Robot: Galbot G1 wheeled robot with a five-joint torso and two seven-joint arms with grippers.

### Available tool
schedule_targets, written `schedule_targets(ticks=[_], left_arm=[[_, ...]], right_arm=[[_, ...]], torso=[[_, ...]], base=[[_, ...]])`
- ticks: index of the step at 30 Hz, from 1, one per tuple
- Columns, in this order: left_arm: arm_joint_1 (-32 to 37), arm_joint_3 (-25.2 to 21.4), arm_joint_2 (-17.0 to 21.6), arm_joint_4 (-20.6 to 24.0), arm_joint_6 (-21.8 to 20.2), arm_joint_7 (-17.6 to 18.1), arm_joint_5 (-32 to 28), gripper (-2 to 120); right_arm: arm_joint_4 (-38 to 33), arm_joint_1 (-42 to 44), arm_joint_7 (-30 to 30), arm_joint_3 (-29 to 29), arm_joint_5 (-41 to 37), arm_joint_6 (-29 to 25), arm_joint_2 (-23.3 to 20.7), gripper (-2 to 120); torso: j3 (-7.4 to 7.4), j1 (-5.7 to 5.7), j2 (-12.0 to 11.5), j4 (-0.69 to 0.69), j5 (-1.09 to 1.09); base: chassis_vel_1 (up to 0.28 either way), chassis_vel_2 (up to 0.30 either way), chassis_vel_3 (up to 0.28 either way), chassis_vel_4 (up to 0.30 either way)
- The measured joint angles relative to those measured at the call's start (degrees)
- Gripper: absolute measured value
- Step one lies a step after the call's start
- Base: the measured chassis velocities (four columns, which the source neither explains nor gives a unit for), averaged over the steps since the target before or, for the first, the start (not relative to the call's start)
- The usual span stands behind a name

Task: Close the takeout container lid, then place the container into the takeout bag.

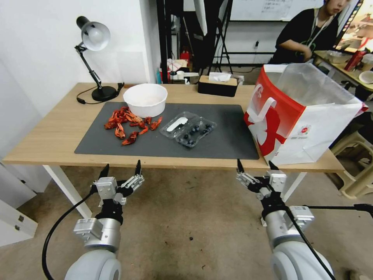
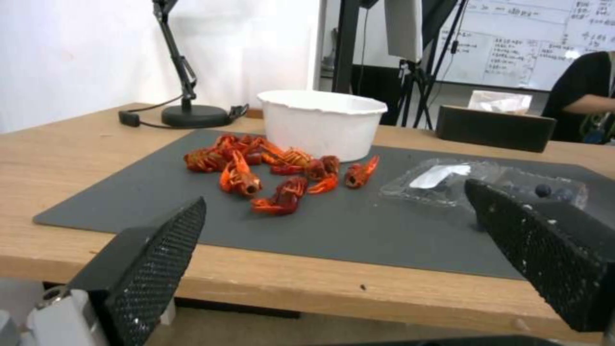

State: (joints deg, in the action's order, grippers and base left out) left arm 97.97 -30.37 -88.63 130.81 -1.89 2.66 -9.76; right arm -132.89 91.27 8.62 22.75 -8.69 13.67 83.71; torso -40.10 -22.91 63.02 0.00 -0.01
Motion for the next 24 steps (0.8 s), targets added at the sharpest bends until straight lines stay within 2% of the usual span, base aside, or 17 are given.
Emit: schedule_targets(ticks=[8,16,19,24], left_arm=[[0.6,-0.8,-0.2,0.0,1.4,0.0,0.2,100],[1.0,-1.4,-0.6,0.0,1.8,0.0,0.4,100],[1.2,-1.7,-1.2,-0.1,2.1,0.1,0.6,100],[1.2,-1.9,-1.5,-0.3,2.3,0.1,0.7,100]], right_arm=[[5.7,-9.4,7.1,-9.1,-5.1,0.8,-2.5,100],[10.9,-17.2,13.3,-12.8,-9.1,4.0,-1.5,100],[16.0,-25.7,18.0,-15.7,-13.2,7.0,-0.4,100],[18.1,-29.3,20.7,-16.9,-16.3,9.4,0.1,100]], torso=[[-0.01,-0.01,0.0,0.0,0.0],[-0.01,-0.01,0.0,0.0,0.0],[-0.01,-0.02,0.0,0.0,0.0],[-0.01,-0.02,0.0,0.0,0.0]], base=[[0.0,0.0,0.0,0.0],[0.0,0.0,0.0,0.0],[0.0,0.0,0.0,0.0],[0.0,0.0,0.0,0.0]])
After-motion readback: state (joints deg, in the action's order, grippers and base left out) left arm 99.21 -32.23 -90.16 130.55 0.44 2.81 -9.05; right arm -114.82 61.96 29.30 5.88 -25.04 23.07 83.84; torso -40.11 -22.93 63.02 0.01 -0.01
